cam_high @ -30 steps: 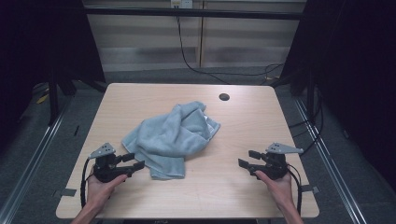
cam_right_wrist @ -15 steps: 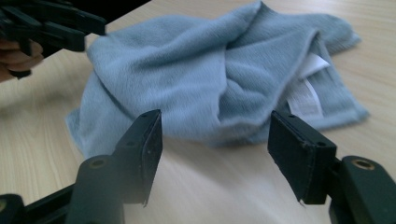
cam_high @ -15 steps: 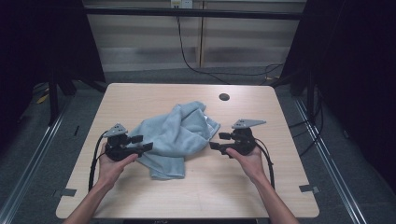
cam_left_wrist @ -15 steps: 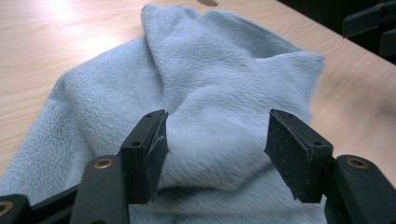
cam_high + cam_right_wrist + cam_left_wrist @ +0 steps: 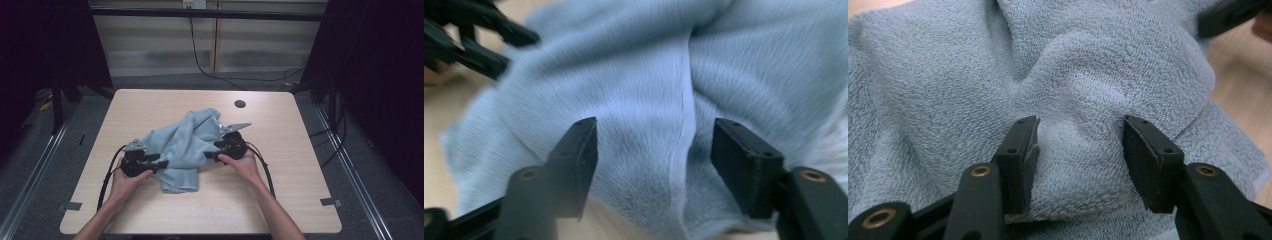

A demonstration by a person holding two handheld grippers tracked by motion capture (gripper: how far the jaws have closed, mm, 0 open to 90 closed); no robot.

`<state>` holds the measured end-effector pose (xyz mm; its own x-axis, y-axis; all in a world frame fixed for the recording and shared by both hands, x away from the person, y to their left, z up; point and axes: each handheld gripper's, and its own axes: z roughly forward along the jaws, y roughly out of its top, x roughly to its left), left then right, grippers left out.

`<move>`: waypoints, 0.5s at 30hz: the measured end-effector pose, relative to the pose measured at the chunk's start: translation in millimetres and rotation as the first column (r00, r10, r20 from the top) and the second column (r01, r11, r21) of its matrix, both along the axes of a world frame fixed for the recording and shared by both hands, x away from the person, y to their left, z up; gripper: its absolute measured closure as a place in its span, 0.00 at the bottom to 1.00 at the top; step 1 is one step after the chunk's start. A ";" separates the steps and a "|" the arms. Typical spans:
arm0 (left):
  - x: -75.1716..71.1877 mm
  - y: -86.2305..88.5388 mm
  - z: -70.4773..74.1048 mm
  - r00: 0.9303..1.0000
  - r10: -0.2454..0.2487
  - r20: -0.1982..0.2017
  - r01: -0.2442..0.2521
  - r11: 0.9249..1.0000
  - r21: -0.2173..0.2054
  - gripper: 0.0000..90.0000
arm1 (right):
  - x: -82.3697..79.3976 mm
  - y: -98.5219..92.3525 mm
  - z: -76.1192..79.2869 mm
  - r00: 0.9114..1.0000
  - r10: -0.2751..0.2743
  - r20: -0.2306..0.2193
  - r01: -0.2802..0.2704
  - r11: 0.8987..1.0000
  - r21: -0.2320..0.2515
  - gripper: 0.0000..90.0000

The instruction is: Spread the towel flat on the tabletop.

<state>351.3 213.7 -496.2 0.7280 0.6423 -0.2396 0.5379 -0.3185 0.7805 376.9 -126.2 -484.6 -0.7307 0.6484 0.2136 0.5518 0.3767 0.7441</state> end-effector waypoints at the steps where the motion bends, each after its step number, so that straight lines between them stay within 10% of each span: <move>1: 0.0 0.1 -0.4 1.000 0.000 -0.001 0.000 1.000 0.001 0.53 | -0.1 1.7 -4.5 1.000 -0.001 -0.008 0.001 1.000 -0.018 0.35; 8: -3.1 -1.9 -2.1 0.999 -0.039 -0.016 0.039 0.999 0.004 0.50 | -13.8 -0.9 -23.0 0.999 -0.038 -0.010 0.038 0.999 -0.013 0.77; 15: -21.5 -9.8 -0.8 0.994 -0.102 -0.040 0.102 0.995 -0.004 0.60 | -40.7 -8.8 -19.5 1.000 -0.006 -0.021 0.005 0.999 -0.043 0.86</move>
<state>329.8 203.9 -497.0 0.7796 0.5646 -0.2711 0.5335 -0.3720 0.7596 336.2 -135.0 -504.1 -0.7228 0.6612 0.2008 0.5694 0.4053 0.7152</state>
